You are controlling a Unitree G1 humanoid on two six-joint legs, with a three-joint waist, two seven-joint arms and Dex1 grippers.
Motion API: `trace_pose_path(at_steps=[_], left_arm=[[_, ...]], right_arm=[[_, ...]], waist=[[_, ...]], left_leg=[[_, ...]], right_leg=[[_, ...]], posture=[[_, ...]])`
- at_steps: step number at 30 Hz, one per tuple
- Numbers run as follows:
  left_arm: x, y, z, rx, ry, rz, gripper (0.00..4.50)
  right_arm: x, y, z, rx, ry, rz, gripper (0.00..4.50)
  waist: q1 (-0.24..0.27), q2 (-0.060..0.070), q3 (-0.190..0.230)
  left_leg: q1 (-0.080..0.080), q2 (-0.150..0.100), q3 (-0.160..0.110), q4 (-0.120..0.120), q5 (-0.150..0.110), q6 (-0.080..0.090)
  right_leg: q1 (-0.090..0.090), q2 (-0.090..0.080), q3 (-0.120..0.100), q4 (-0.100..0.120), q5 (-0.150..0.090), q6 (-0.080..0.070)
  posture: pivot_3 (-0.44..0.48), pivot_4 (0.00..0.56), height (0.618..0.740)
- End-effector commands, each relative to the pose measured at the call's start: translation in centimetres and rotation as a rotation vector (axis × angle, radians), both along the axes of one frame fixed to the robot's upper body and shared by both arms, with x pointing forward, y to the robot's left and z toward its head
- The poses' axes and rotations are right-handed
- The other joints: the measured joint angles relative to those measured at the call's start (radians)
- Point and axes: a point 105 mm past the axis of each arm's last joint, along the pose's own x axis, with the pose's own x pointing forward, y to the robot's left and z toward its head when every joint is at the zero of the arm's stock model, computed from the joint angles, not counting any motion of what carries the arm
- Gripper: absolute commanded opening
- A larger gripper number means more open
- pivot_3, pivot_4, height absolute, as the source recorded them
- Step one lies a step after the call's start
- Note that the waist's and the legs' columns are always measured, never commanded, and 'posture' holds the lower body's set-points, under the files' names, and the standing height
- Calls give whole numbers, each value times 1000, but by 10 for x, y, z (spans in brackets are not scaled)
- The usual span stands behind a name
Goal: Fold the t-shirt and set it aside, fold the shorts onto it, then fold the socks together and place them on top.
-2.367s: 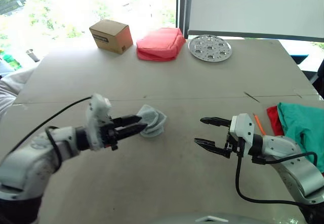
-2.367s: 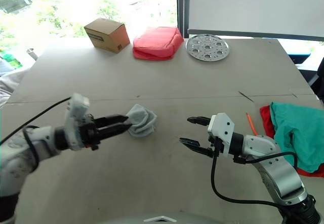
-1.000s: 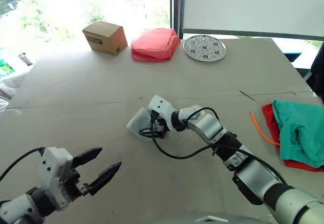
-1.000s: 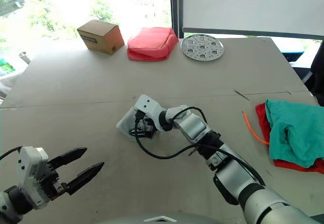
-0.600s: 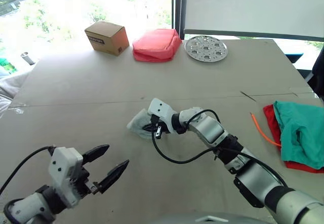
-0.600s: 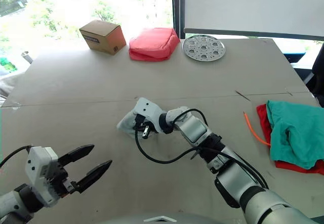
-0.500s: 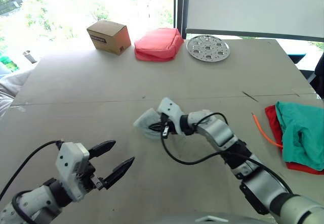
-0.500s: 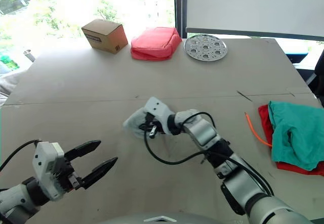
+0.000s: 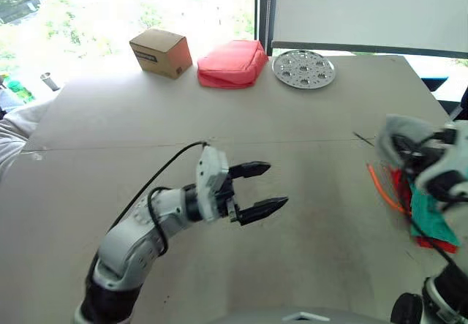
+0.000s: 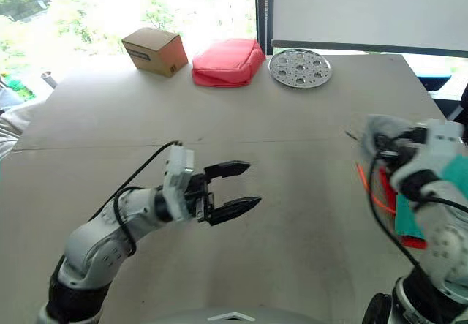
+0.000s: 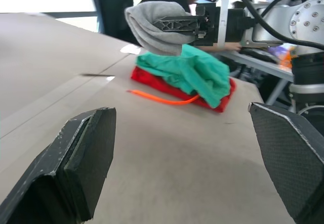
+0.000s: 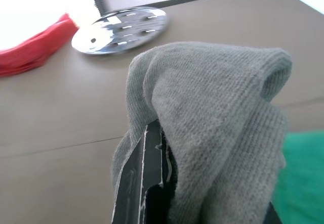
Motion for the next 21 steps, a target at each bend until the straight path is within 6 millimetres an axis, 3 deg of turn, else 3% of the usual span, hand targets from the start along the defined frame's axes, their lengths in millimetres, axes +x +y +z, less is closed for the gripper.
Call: trace_pose_path(at_steps=[1,3,7,11,12,13,14,15,18,21], left_arm=[[2,-3,0,3,-38,-52,4500],[4,-4,-3,11,-46,-63,4500],[5,-7,-4,5,-58,-73,4500],[5,-8,-8,12,-58,-73,4500],[5,-8,-9,13,-59,-71,4500],[5,-8,-9,13,-58,-71,4500],[5,-8,-9,12,-57,-70,4500],[5,-7,-10,12,-56,-70,4500],[5,-8,-9,5,-48,-74,4500],[6,-6,-9,-3,-38,-86,4500]], right_arm=[[-15,-38,8,10,-8,-197,15],[-20,-55,-2,32,46,-273,15],[-13,-69,-22,161,75,-299,15],[-10,-83,-72,303,218,-315,1852],[-11,-84,-80,317,241,-310,2521],[-13,-86,-83,326,249,-310,2521],[-16,-90,-83,312,256,-321,2812],[-19,-92,-82,291,259,-324,3374],[-30,-93,-62,266,191,-304,4484],[-48,-80,-36,242,86,-234,4484]], waist=[[-4,0,0],[-1,0,-1],[0,-1,-1],[3,-2,-1],[3,-1,-1],[4,0,-1],[4,1,-2],[4,1,-2],[5,0,-2],[5,2,-2]], left_leg=[[0,0,0,0,0,0],[1,0,0,0,0,0],[0,0,0,0,0,0],[0,0,0,0,0,0],[0,0,0,0,0,0],[0,0,-1,0,0,1],[0,0,-1,0,0,1],[0,0,-1,0,0,1],[0,1,-2,0,0,1],[0,1,-2,0,0,1]], right_leg=[[0,0,1,0,0,0],[0,1,1,0,0,0],[0,1,2,0,0,0],[1,1,3,0,0,0],[1,1,3,0,0,0],[1,1,3,0,0,-1],[1,1,3,0,0,-1],[1,1,4,0,0,0],[2,1,3,0,-2,3],[2,1,4,0,-2,4]], posture=[[0,150,739],[0,150,739],[0,150,739],[0,150,739],[0,150,739],[0,150,739],[0,150,739],[0,150,739],[0,150,739],[0,150,739]])
